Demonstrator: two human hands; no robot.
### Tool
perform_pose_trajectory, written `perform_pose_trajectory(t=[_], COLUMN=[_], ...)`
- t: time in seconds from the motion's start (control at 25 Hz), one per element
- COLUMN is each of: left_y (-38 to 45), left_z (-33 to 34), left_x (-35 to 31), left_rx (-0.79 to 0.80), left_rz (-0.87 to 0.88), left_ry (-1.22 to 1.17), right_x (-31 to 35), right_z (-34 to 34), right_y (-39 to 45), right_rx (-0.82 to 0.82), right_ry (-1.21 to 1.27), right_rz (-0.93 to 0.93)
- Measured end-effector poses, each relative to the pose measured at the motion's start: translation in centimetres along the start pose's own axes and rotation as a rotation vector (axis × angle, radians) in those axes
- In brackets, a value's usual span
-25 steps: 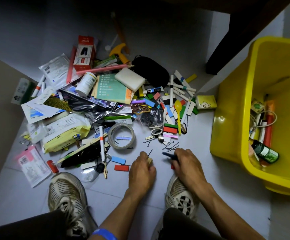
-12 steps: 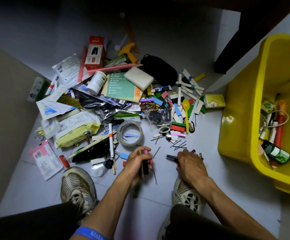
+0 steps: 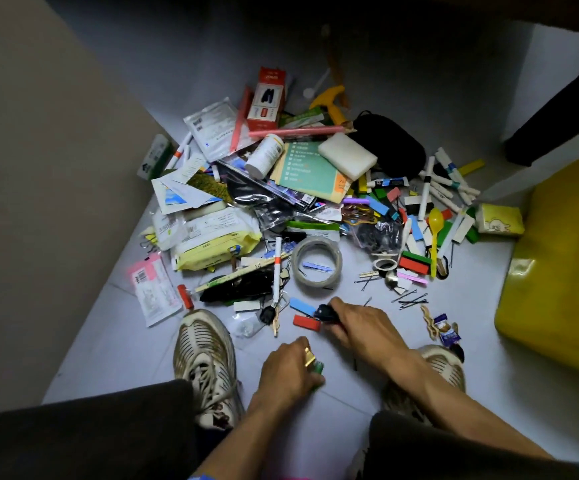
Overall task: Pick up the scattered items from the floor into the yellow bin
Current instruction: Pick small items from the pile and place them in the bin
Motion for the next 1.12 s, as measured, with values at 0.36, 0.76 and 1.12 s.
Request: perform_pose_trajectory(t=[0.36, 0.76, 1.12], left_y=[0.9, 2.4, 2.0], left_z=[-0.1, -3.5, -8.2], left_x=[1.4, 4.1, -12.6], left_rx=[-0.094, -0.140, 0.024], left_rz=[0.083, -0.127, 0.134], left_ry=[-0.029, -0.787, -1.303], right_x=[4.7, 4.1, -1.3], right_z=[3.1, 2.5, -8.6], right_y=[3.2, 5.0, -4.5], right_rx=[-0.084, -0.026, -0.128], right_ry=[-0.403, -0.240, 1.572], right_rz=[-0.149, 0.012, 0.393])
Point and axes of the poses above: each hand's wrist, its own y-axis towards the middle knuckle, its own z-axis out of the palm, x = y × z, the point moved 8 cm from there along y, towards the middle knuckle, and after that the axes turned 7 degrees about z, right-handed, at the moved point
